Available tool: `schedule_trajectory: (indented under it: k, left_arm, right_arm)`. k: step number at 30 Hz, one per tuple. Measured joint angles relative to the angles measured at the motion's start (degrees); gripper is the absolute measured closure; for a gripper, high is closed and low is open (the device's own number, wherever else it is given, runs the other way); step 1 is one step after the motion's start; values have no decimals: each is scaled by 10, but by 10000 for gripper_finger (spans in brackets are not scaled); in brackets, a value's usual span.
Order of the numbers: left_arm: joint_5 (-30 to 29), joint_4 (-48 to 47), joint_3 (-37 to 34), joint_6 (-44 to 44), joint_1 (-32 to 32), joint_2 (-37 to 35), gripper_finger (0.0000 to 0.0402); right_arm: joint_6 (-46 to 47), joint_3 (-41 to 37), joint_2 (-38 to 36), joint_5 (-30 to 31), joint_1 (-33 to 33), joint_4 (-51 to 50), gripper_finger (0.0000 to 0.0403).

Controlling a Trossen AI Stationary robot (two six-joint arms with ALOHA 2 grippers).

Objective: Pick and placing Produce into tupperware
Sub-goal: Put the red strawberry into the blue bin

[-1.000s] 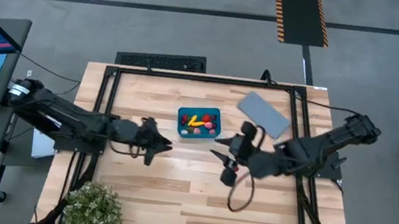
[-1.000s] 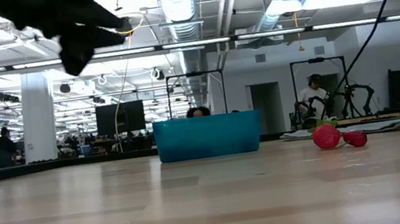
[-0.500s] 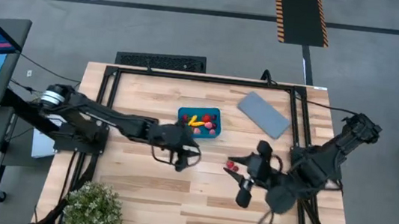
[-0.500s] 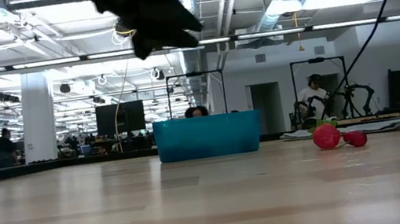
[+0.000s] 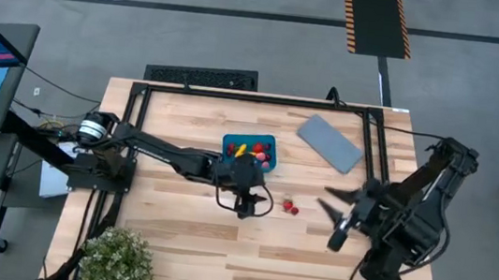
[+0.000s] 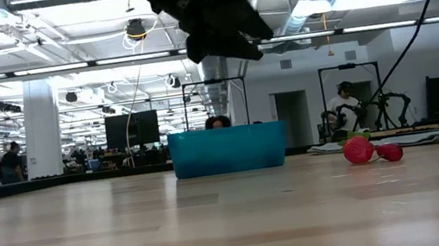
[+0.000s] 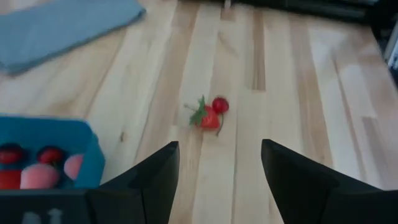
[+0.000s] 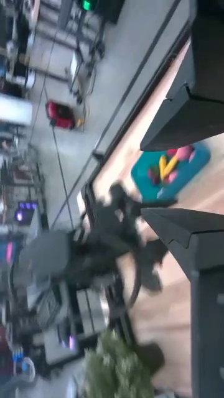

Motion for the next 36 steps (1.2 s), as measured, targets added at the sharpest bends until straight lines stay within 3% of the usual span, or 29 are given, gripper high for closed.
schedule_trajectory:
  k: [4, 10, 16, 21, 31, 36]
  left_arm:
    - [-4, 19, 0, -8, 5, -1, 184]
    - [11, 37, -1, -23, 23, 16, 184]
    - [67, 86, 10, -48, 40, 74, 184]
    - [82, 98, 54, -55, 42, 123, 184]
    - [86, -12, 216, -69, 41, 261, 184]
    - [85, -30, 264, -69, 37, 289, 184]
  right_arm:
    - [241, -23, -4, 14, 28, -199, 225]
    - [325, -128, -74, 8, 40, -200, 225]
    - [414, -231, -144, 9, 61, -188, 225]
    - [451, -269, -147, 9, 67, -176, 228]
    - [450, -293, -141, 1, 71, -138, 231]
    - [450, -293, -136, -4, 70, -129, 233]
